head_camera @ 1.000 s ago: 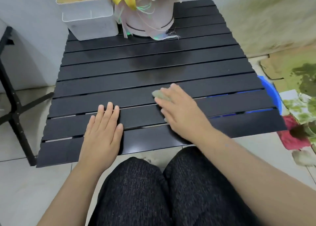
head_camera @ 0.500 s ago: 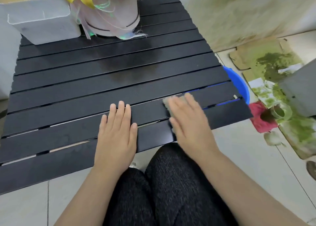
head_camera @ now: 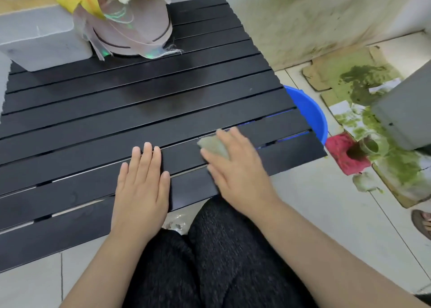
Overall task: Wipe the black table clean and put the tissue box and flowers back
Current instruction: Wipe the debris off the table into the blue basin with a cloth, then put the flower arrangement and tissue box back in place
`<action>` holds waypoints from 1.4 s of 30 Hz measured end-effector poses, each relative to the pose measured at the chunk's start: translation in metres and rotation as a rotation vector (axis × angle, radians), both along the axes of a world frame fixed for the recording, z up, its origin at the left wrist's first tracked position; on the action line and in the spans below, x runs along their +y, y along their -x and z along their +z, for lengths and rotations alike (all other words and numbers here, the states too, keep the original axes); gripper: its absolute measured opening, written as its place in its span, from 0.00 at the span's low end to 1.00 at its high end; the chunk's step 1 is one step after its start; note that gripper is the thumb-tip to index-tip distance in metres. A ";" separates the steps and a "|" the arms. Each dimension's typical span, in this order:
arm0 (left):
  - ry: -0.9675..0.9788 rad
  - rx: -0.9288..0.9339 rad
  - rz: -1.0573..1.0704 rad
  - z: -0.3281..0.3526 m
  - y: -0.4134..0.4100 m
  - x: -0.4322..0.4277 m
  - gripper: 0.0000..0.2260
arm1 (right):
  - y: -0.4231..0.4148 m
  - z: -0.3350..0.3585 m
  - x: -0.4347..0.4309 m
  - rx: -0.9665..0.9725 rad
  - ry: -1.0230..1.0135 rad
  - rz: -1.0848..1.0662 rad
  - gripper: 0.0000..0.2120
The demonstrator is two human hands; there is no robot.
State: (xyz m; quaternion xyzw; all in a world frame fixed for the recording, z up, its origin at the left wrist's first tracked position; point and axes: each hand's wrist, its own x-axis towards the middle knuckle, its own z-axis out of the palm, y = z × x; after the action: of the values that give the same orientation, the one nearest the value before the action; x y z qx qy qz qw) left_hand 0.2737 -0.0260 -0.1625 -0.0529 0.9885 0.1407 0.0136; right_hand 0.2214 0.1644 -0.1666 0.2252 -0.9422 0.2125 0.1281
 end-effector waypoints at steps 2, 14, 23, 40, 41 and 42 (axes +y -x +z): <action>-0.002 -0.014 -0.001 0.000 0.001 0.000 0.30 | -0.010 0.003 -0.006 -0.029 -0.039 0.182 0.16; -0.067 0.037 -0.108 0.011 0.043 0.066 0.31 | 0.095 0.002 0.133 -0.172 0.102 -0.241 0.15; 0.049 0.022 -0.181 -0.002 0.074 0.094 0.32 | 0.091 0.038 0.114 -0.016 0.208 -0.270 0.19; 0.000 0.034 -0.164 -0.003 0.071 0.096 0.28 | 0.038 0.014 0.091 -0.165 -0.009 -0.176 0.23; -0.027 0.040 -0.168 -0.001 0.070 0.095 0.29 | 0.039 0.018 0.087 -0.152 0.007 -0.218 0.25; -0.089 0.045 -0.159 0.002 0.071 0.094 0.29 | 0.042 0.023 0.082 -0.145 0.039 -0.244 0.26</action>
State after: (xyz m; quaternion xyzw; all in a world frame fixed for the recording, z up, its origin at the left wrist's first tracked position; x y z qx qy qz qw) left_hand 0.2031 0.0677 -0.1607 0.0297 0.9824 0.1841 0.0051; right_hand 0.1794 0.2464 -0.1431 0.0903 -0.9650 0.2295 0.0889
